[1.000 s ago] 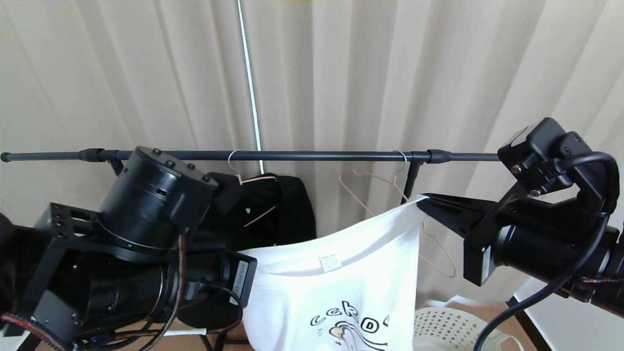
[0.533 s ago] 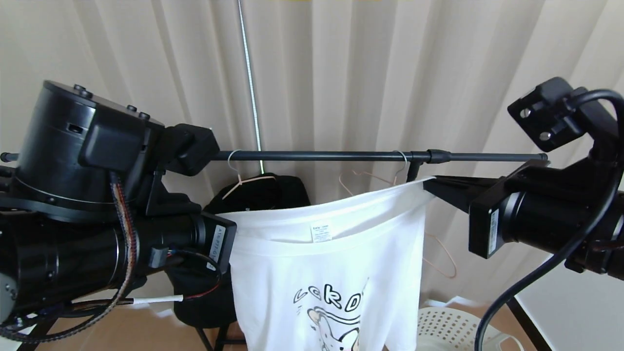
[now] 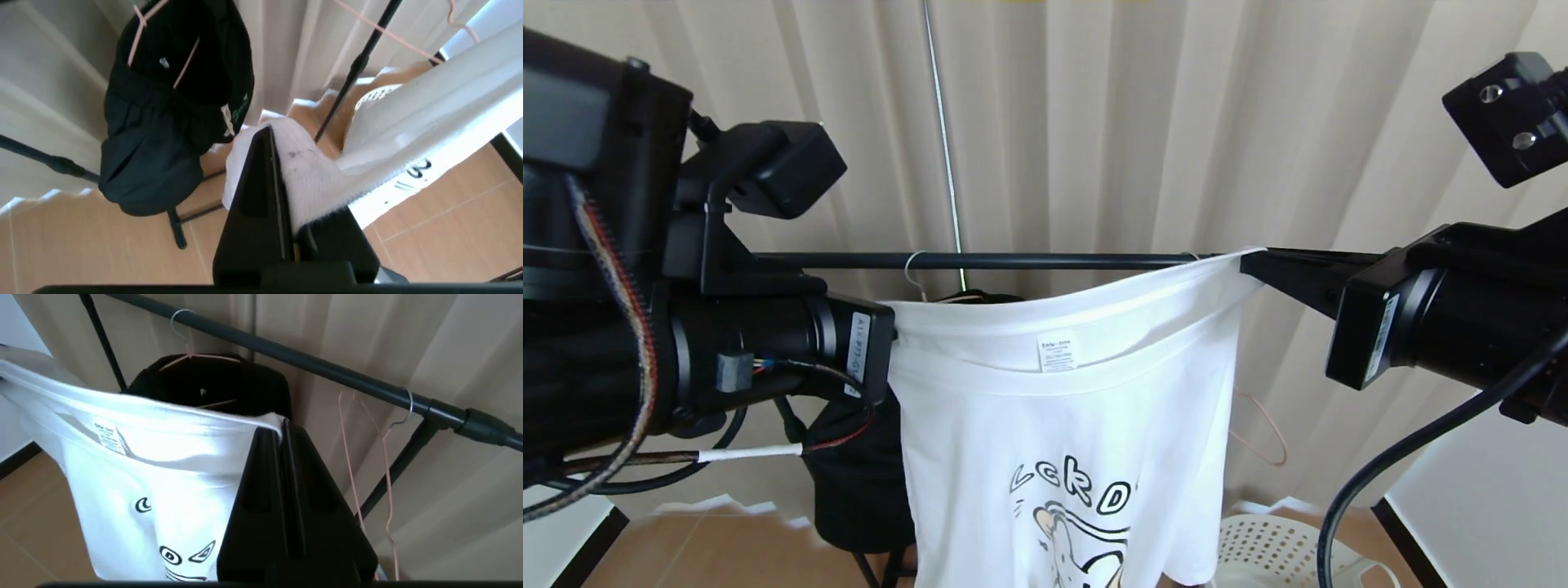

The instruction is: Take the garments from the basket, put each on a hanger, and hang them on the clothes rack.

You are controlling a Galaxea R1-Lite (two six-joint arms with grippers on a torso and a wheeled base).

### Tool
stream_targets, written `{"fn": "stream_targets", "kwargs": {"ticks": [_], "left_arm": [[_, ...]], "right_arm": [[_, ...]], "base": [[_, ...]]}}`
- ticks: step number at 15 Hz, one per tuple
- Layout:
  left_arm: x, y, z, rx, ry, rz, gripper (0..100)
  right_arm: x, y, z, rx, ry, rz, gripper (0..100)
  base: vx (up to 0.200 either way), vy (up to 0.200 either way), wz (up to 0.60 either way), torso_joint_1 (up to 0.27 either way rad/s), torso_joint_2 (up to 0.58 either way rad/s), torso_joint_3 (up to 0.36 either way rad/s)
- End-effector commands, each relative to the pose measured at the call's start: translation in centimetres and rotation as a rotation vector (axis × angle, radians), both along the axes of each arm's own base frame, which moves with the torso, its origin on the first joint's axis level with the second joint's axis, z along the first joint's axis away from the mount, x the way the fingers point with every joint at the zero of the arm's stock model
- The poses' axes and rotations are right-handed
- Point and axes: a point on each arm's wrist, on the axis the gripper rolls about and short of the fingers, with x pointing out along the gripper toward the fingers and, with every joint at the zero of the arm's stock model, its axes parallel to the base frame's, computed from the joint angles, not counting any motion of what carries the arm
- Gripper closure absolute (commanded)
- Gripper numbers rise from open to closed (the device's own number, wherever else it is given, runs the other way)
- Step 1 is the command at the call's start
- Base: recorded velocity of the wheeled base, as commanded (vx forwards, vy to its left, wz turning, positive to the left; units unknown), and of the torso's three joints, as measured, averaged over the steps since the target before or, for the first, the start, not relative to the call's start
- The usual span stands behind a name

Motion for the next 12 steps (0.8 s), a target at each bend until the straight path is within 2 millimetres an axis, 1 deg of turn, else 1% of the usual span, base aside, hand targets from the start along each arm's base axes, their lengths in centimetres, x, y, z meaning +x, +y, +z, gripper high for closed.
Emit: {"fn": "stream_targets", "kwargs": {"ticks": [1,4,5,6,8,9,10,11,12], "left_arm": [[0.2,-0.1,1.0,-0.025,-0.025,-0.001,100],[0.8,-0.6,0.5,-0.011,-0.008,-0.001,100],[1.6,-0.8,0.4,-0.010,-0.010,0.005,100],[2.8,-1.4,0.4,-0.031,-0.016,-0.003,100],[4.3,-2.4,1.1,-0.057,-0.051,-0.040,100],[5.3,-3.1,1.8,-0.046,-0.078,-0.051,100],[5.7,-3.5,2.1,-0.043,-0.092,-0.057,100],[6.8,-4.4,2.6,-0.048,-0.112,-0.084,100],[7.4,-5.0,2.9,-0.066,-0.114,-0.117,100]], "right_arm": [[-0.1,0.0,0.1,0.005,-0.005,0.004,100],[-0.2,-0.1,-0.2,-0.009,0.004,0.003,100],[-0.8,-0.7,-0.2,-0.022,-0.001,0.008,100],[-1.5,-1.1,-0.6,-0.084,-0.003,0.034,100],[-3.8,-2.5,-0.8,-0.204,-0.031,0.107,100],[-5.0,-2.9,-0.8,-0.229,-0.036,0.169,100],[-5.5,-3.1,-0.7,-0.229,-0.036,0.201,100],[-6.6,-3.3,-0.5,-0.228,-0.033,0.276,100],[-7.0,-3.0,-0.6,-0.227,-0.027,0.317,100]], "base": [[0.000,0.000,0.00,0.000,0.00,0.000],[0.000,0.000,0.00,0.000,0.00,0.000],[0.000,0.000,0.00,0.000,0.00,0.000],[0.000,0.000,0.00,0.000,0.00,0.000],[0.000,0.000,0.00,0.000,0.00,0.000],[0.000,0.000,0.00,0.000,0.00,0.000],[0.000,0.000,0.00,0.000,0.00,0.000],[0.000,0.000,0.00,0.000,0.00,0.000],[0.000,0.000,0.00,0.000,0.00,0.000]]}}
